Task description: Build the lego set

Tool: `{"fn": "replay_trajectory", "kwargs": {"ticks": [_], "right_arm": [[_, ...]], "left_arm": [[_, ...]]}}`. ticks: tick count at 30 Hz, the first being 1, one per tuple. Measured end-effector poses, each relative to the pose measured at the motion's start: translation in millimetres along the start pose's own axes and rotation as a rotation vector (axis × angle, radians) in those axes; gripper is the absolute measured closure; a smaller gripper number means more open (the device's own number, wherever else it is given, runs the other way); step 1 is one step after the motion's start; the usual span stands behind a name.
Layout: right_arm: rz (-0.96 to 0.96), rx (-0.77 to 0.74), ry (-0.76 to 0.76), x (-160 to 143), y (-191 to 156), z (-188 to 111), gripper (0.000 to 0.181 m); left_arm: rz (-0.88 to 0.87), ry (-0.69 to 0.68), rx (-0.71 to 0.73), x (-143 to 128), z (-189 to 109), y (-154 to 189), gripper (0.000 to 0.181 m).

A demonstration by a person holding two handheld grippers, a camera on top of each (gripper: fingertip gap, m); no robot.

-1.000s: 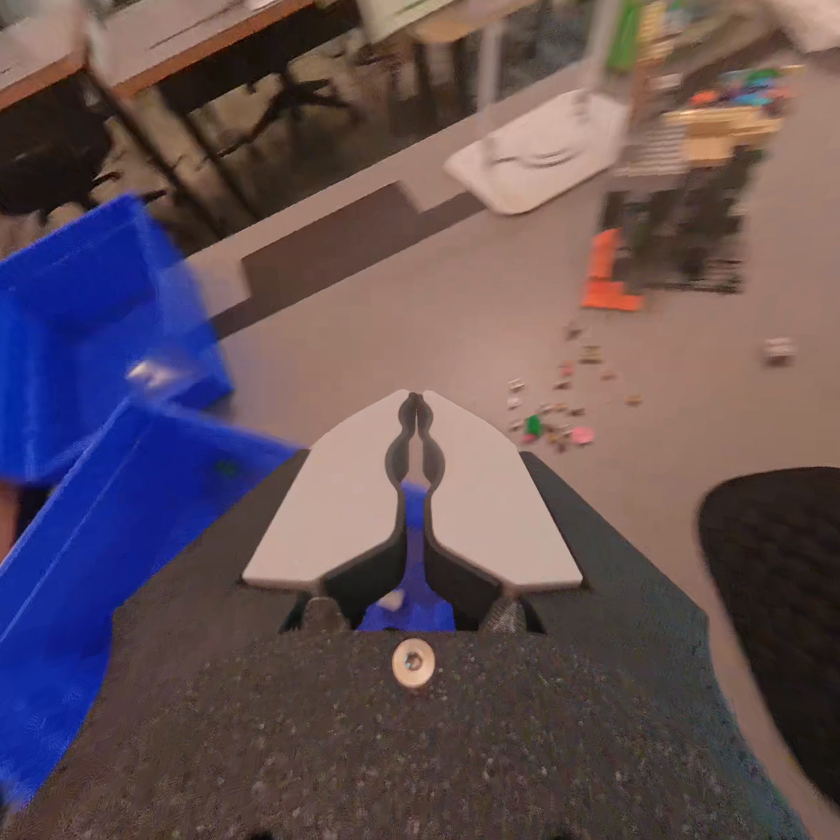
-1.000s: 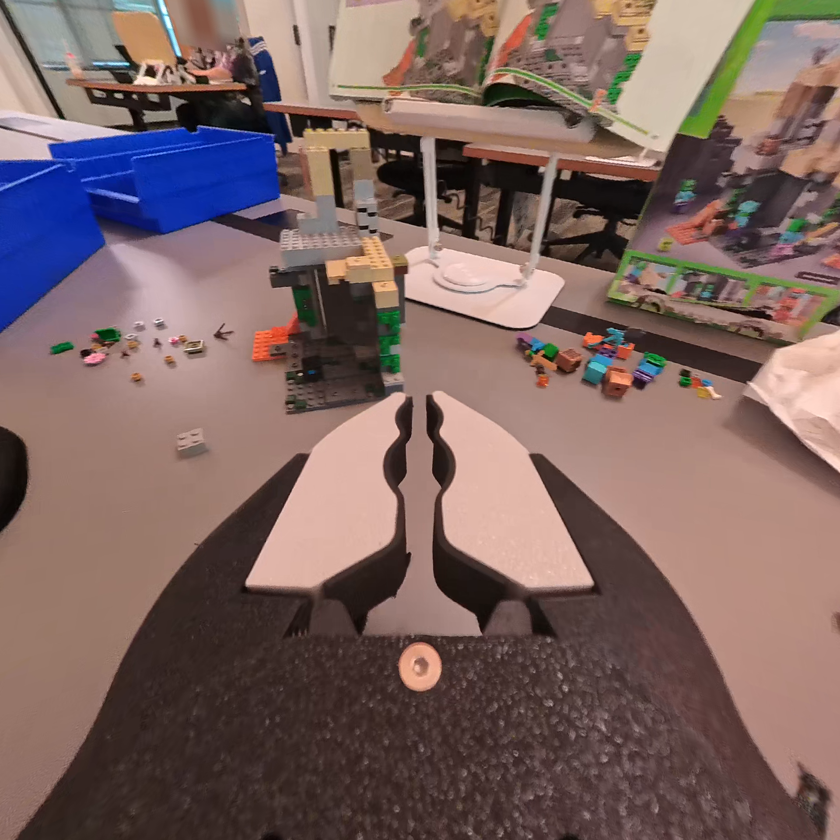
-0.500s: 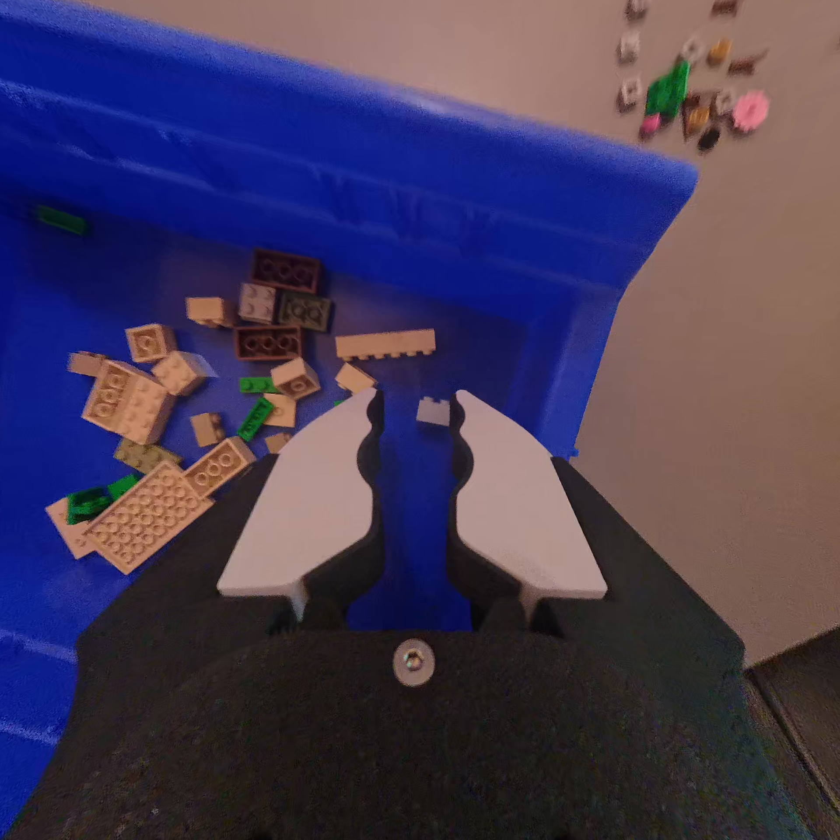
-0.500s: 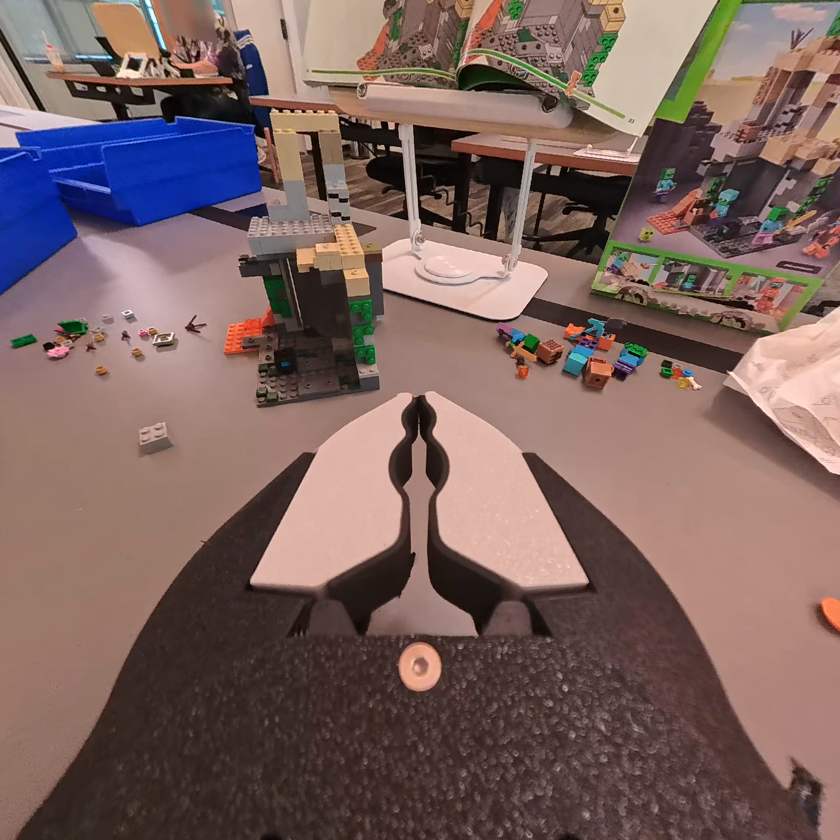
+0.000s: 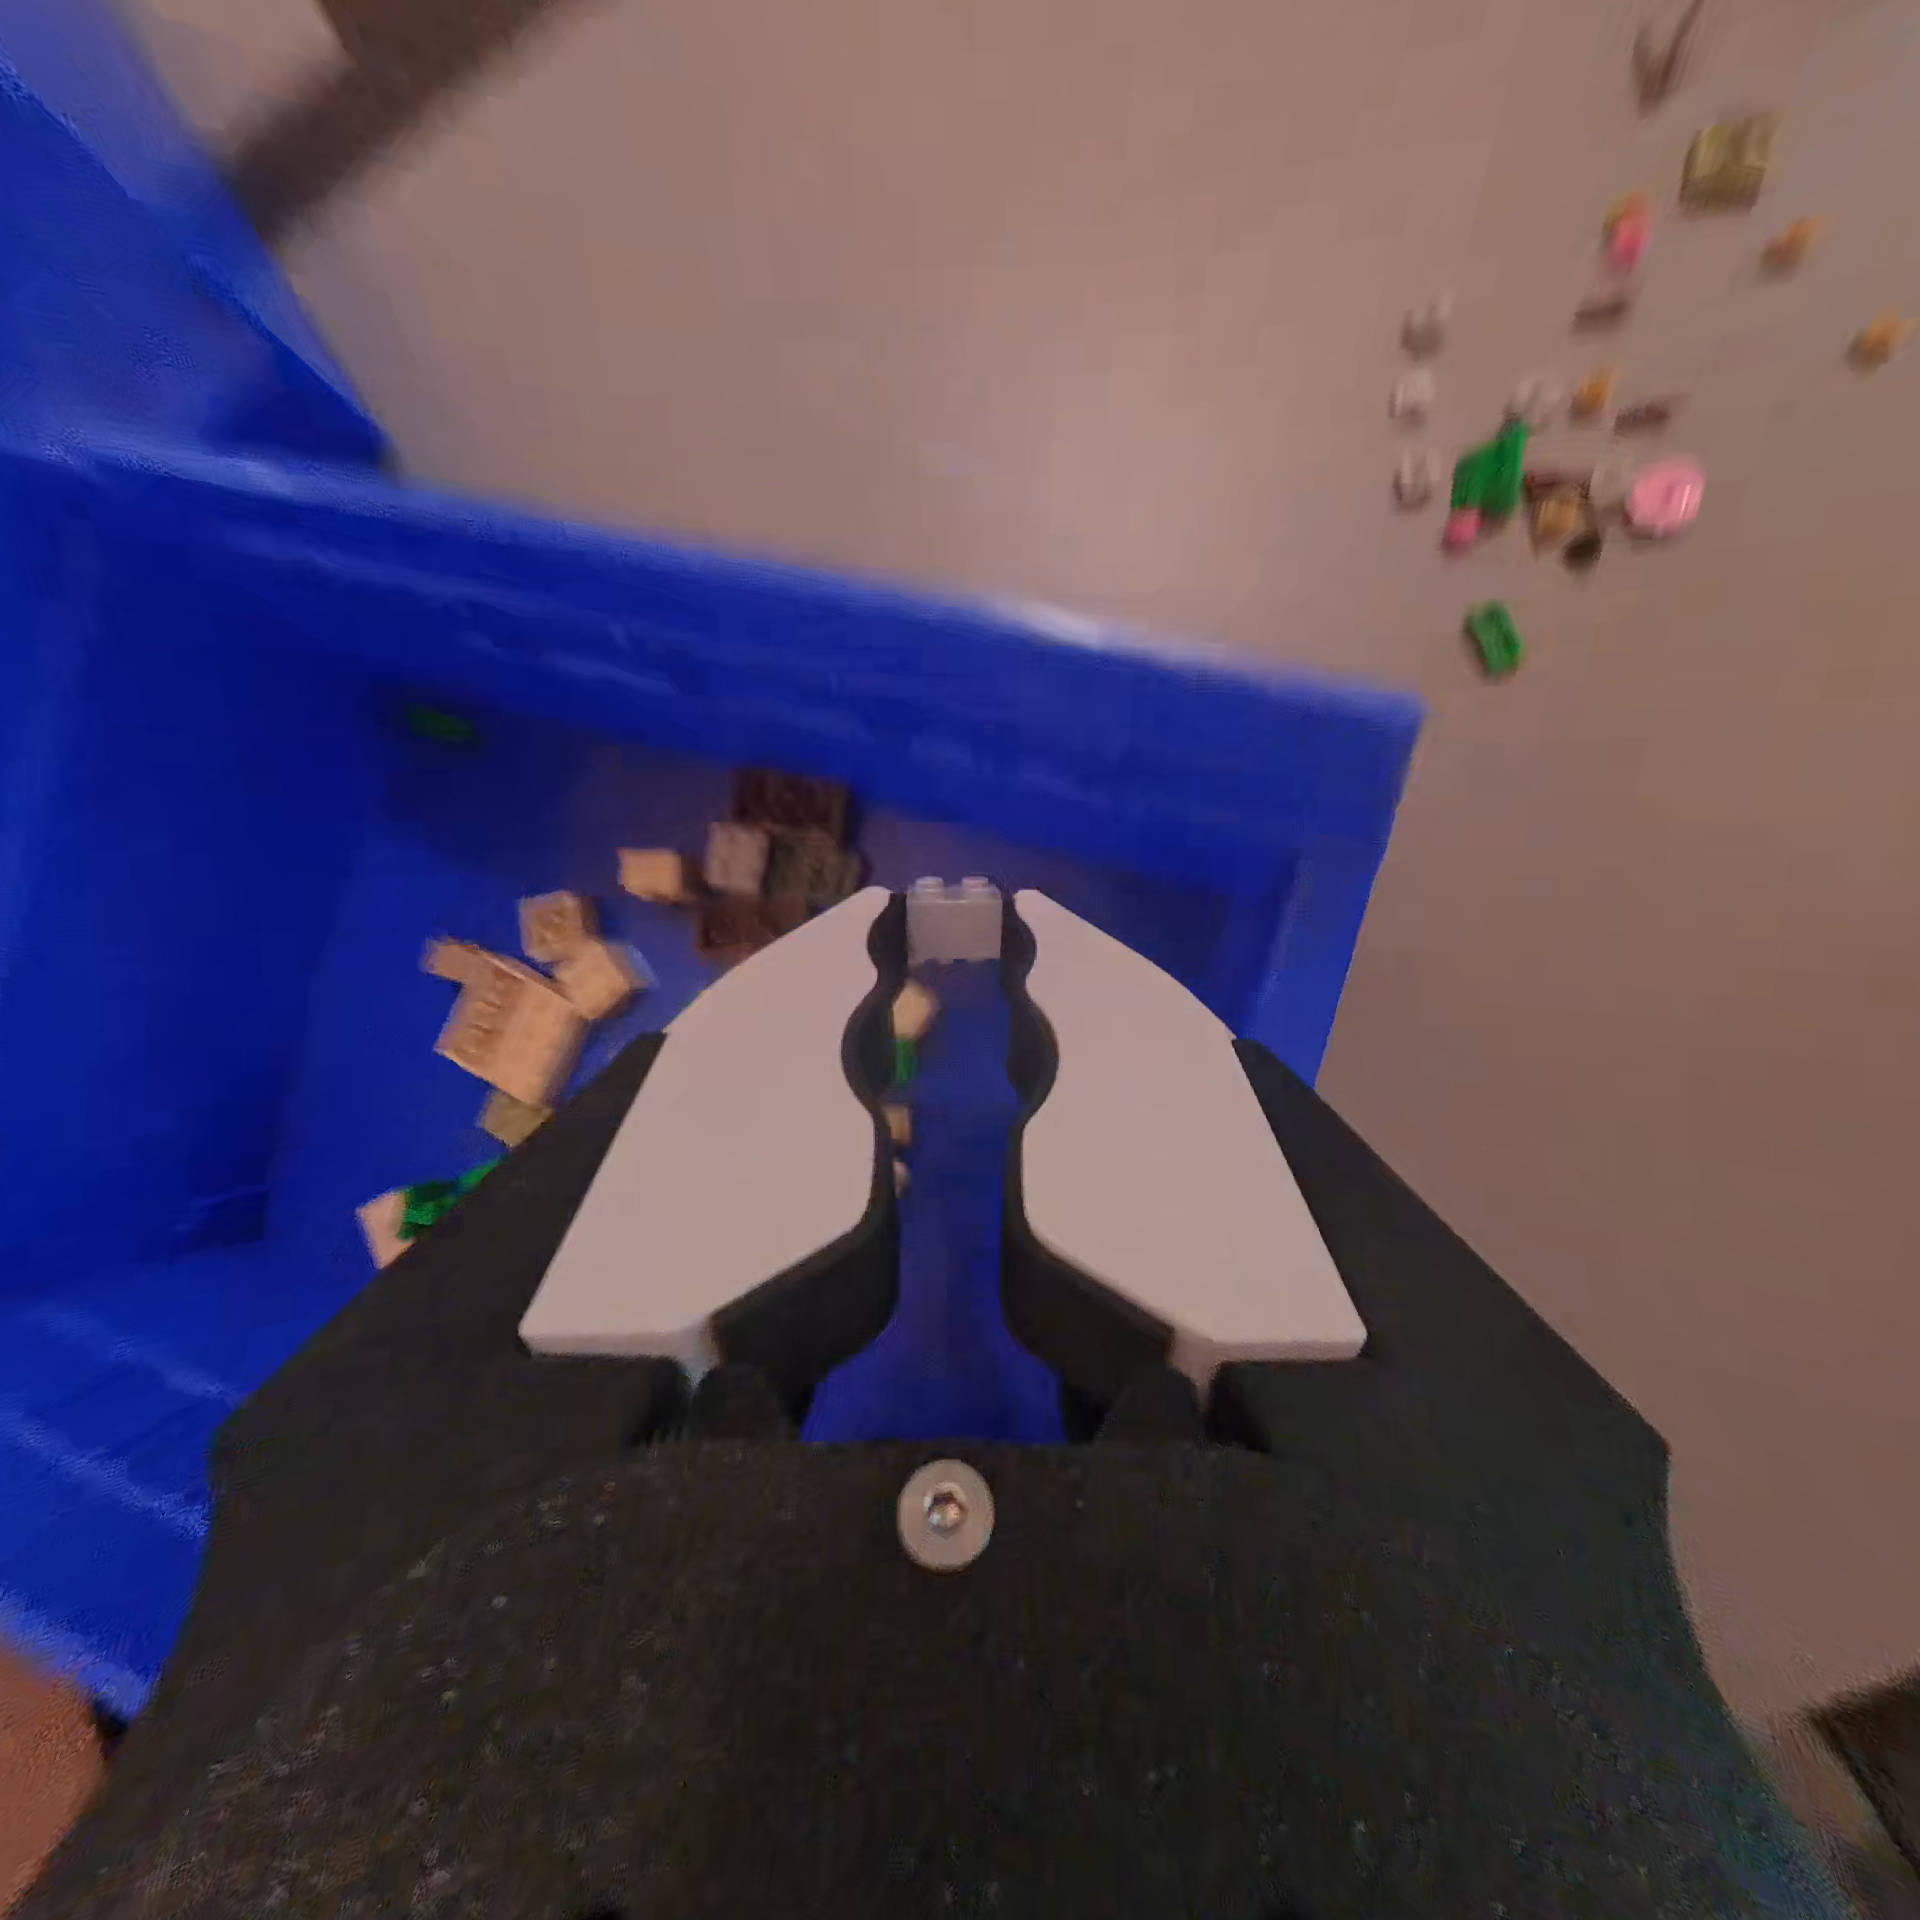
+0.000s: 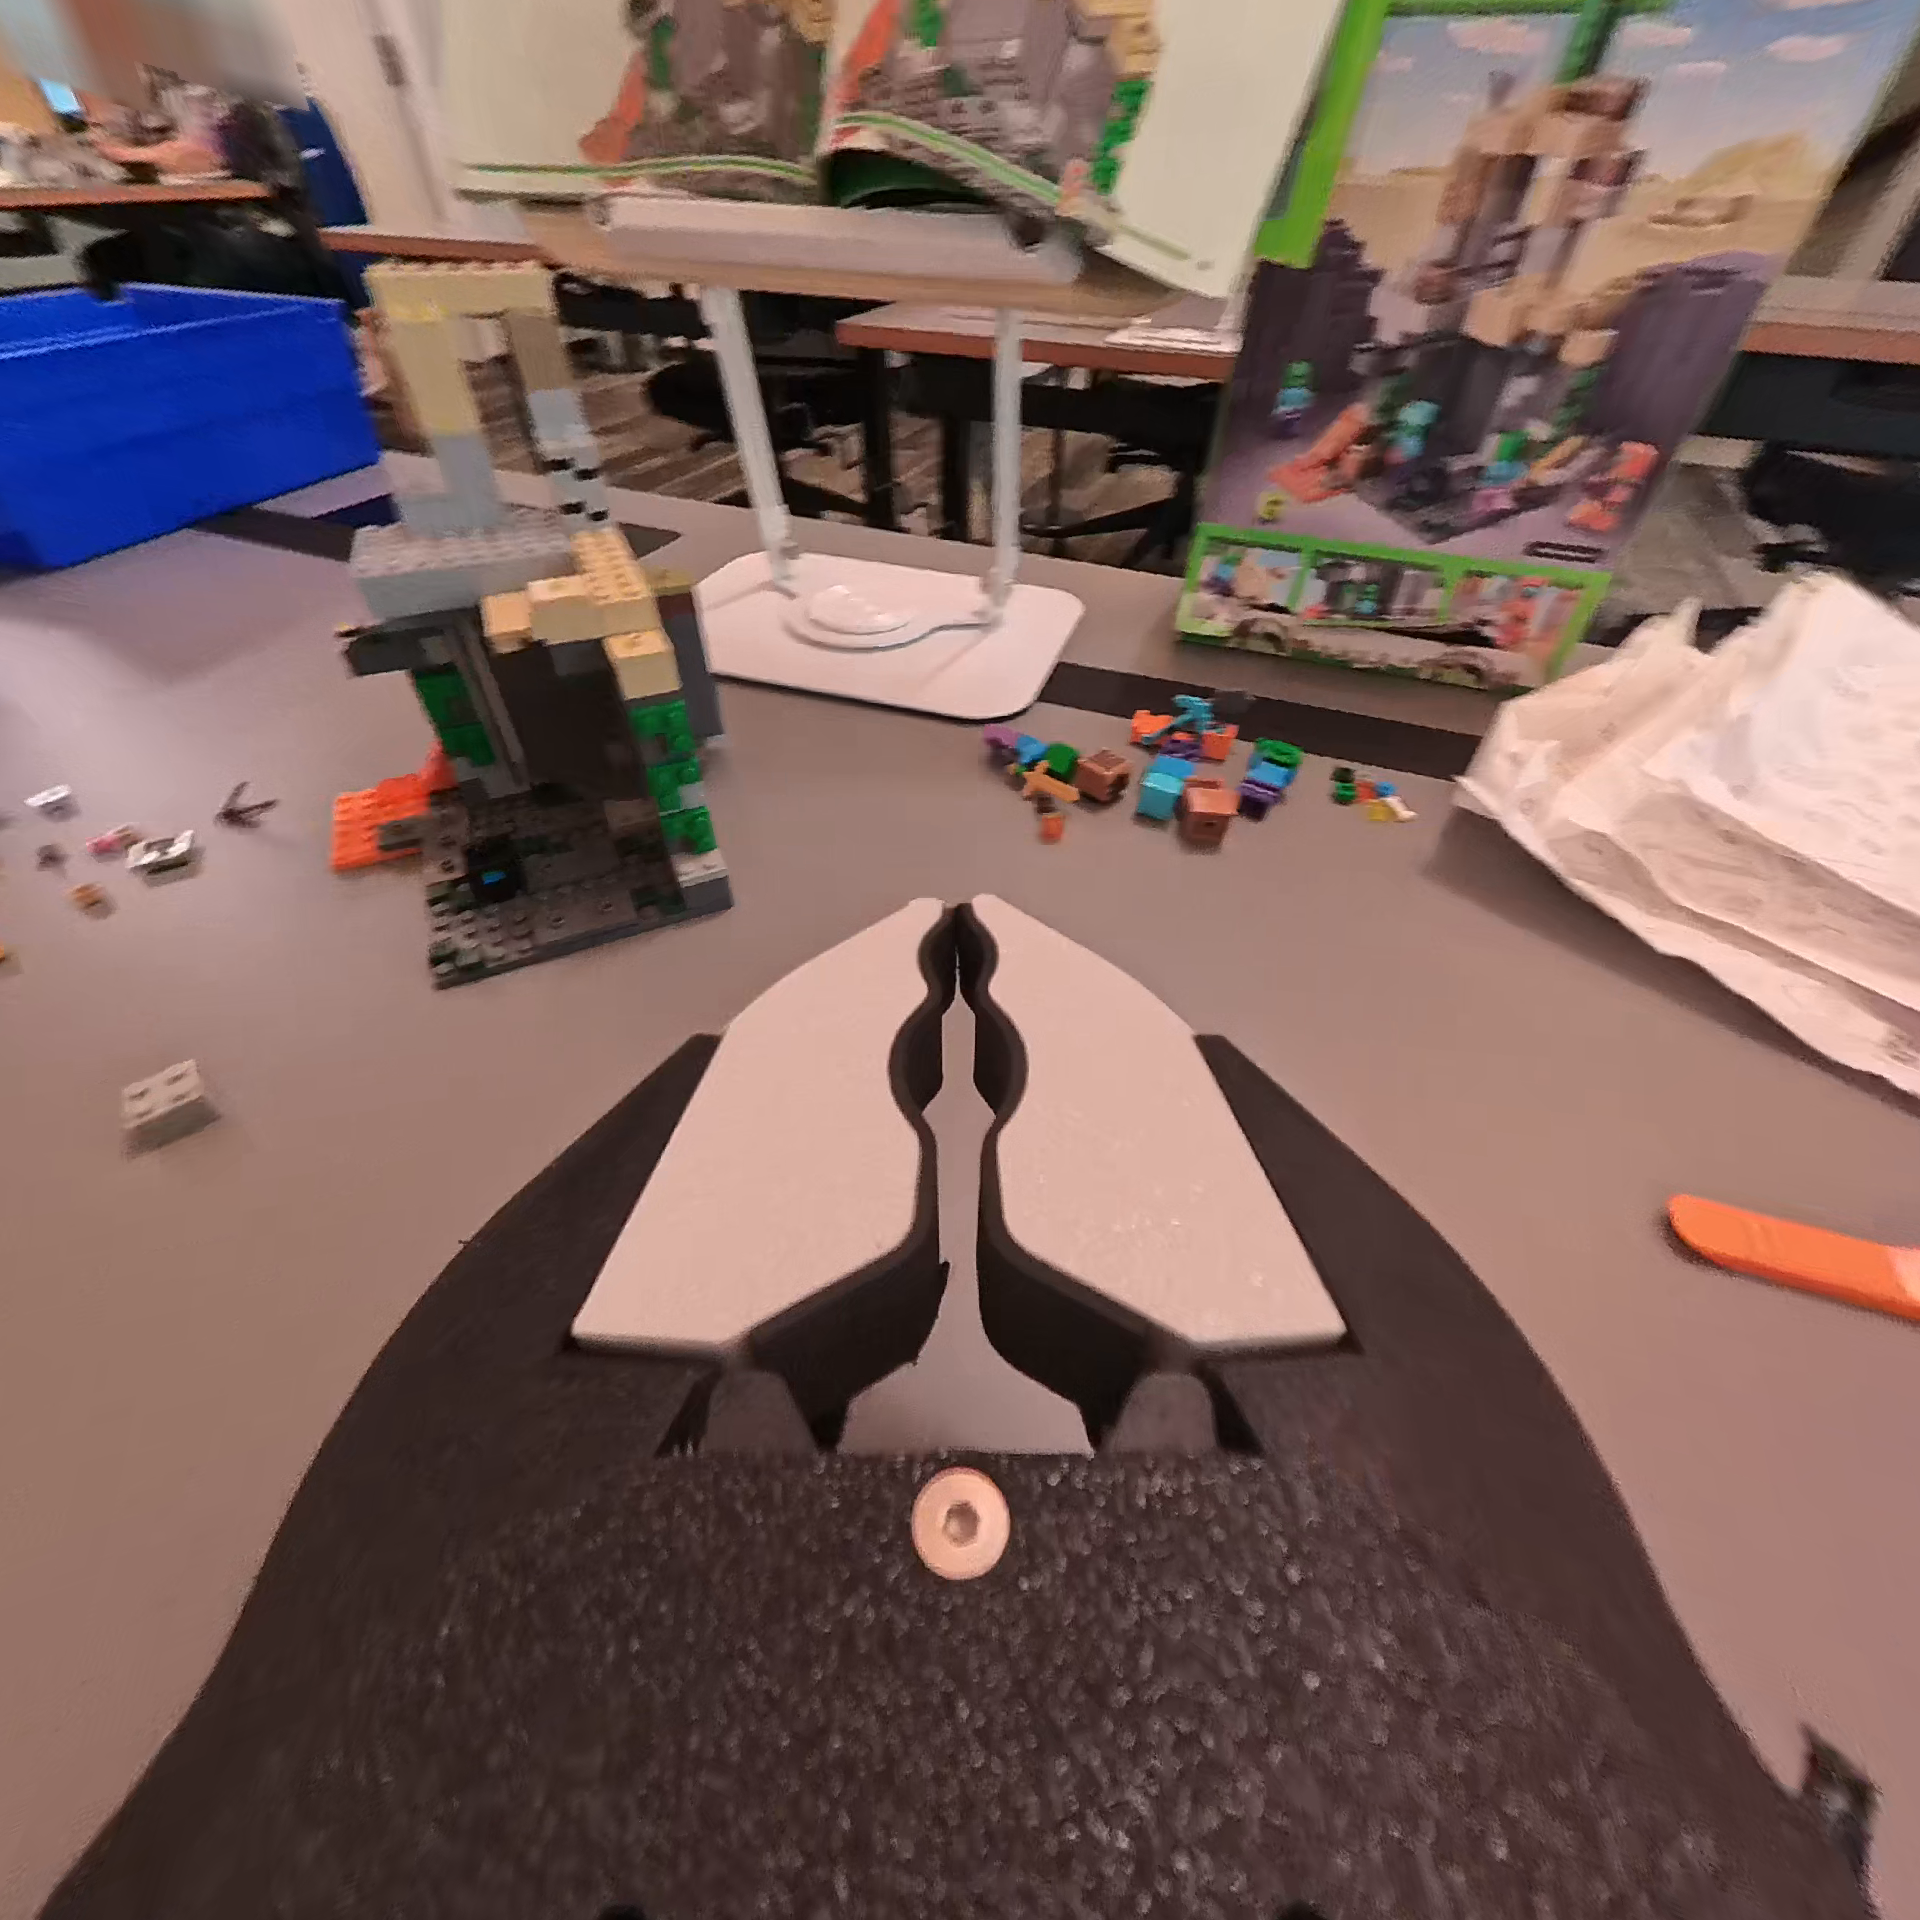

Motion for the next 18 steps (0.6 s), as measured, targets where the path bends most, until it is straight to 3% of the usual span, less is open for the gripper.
{"fn": "replay_trajectory", "kwargs": {"ticks": [1,5,9,13,18], "right_arm": [[0.007,-0.040,0.006,2,3,0,0.181],[0.035,-0.187,0.050,14,15,3,0.181],[0.055,-0.232,0.101,36,22,18,0.181],[0.054,-0.255,0.160,53,27,36,0.181],[0.032,-0.218,0.157,42,27,42,0.181]], "left_arm": [[0.017,0.068,0.040,11,-8,6,0.164],[0.089,0.354,0.040,65,-29,56,0.164],[0.172,0.572,-0.135,121,-25,127,0.164],[0.178,0.674,-0.389,157,10,193,0.165],[0.179,0.637,-0.592,163,71,253,0.164]]}}
Point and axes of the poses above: each gripper's, where its closed fingertips meet, z out along the fingers, x out of its top, y = z × x across the jaws, the point moved 7 cm from there along -z, back along the fingers
